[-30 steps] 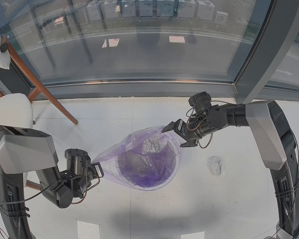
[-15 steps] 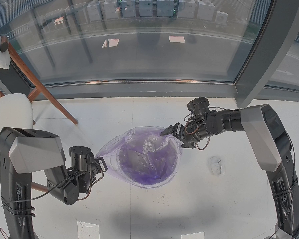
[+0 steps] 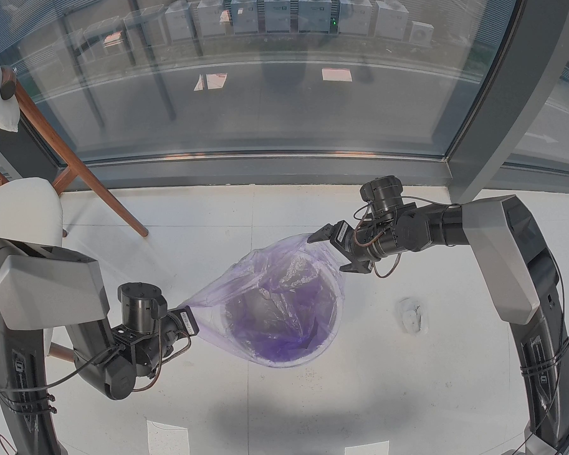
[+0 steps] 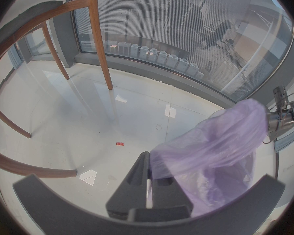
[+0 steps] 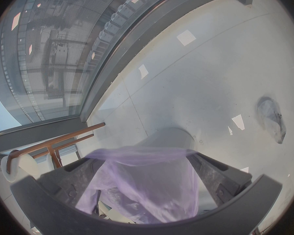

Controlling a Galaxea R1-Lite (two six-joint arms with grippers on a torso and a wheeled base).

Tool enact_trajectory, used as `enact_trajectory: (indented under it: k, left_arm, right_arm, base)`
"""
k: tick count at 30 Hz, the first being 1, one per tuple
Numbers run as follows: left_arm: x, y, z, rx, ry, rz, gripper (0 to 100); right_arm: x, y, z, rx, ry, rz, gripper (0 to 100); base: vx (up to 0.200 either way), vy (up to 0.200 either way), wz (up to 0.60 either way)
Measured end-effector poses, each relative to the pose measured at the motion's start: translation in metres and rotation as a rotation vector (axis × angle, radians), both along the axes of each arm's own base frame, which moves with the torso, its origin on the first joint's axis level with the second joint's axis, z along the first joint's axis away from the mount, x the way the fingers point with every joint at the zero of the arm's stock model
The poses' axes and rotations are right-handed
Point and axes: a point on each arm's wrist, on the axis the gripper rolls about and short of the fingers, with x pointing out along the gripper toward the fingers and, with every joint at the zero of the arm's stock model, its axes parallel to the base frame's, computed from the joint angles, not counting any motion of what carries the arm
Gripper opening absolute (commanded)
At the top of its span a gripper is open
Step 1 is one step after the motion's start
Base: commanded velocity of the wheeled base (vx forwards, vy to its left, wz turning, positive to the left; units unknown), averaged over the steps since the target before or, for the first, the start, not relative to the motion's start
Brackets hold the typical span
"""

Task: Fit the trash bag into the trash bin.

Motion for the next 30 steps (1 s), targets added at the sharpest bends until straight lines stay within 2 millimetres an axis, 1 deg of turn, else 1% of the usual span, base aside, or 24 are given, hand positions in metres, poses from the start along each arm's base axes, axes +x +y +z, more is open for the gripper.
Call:
enact_trajectory:
  k: [3, 7, 11, 14, 21, 27, 30]
  left_arm:
    - [-0.008, 0.002, 0.005, -0.019, 0.009, -0.028, 0]
    - [-0.008, 0.004, 0.011, -0.035, -0.006, -0.023, 0]
    - [0.002, 0.002, 0.016, -0.069, -0.043, -0.010, 0]
    - [0.011, 0.000, 0.016, -0.097, -0.061, 0.005, 0]
    - [0.037, -0.003, 0.002, -0.159, -0.075, 0.052, 0]
    - [0.050, -0.002, -0.015, -0.174, -0.049, 0.075, 0]
    - [0.056, -0.001, -0.022, -0.230, -0.036, 0.110, 0]
  right_arm:
    - [-0.003, 0.003, 0.007, 0.008, -0.006, 0.007, 100]
    - [-0.006, 0.008, 0.013, 0.018, -0.015, 0.024, 100]
    - [-0.007, 0.010, 0.015, 0.017, -0.026, 0.031, 100]
    - [-0.008, 0.012, 0.015, 0.013, -0.030, 0.037, 100]
    - [-0.008, 0.012, 0.014, -0.019, -0.044, 0.046, 100]
    - [-0.008, 0.009, 0.014, -0.047, -0.052, 0.038, 100]
    - [-0.008, 0.009, 0.013, -0.052, -0.045, 0.037, 100]
  base:
    - [0.000, 0.000, 0.00]
    - [0.000, 0.000, 0.00]
    - [0.000, 0.000, 0.00]
    - [0.000, 0.000, 0.00]
    - [0.000, 0.000, 0.00]
    - [0.000, 0.000, 0.00]
    - [0.000, 0.000, 0.00]
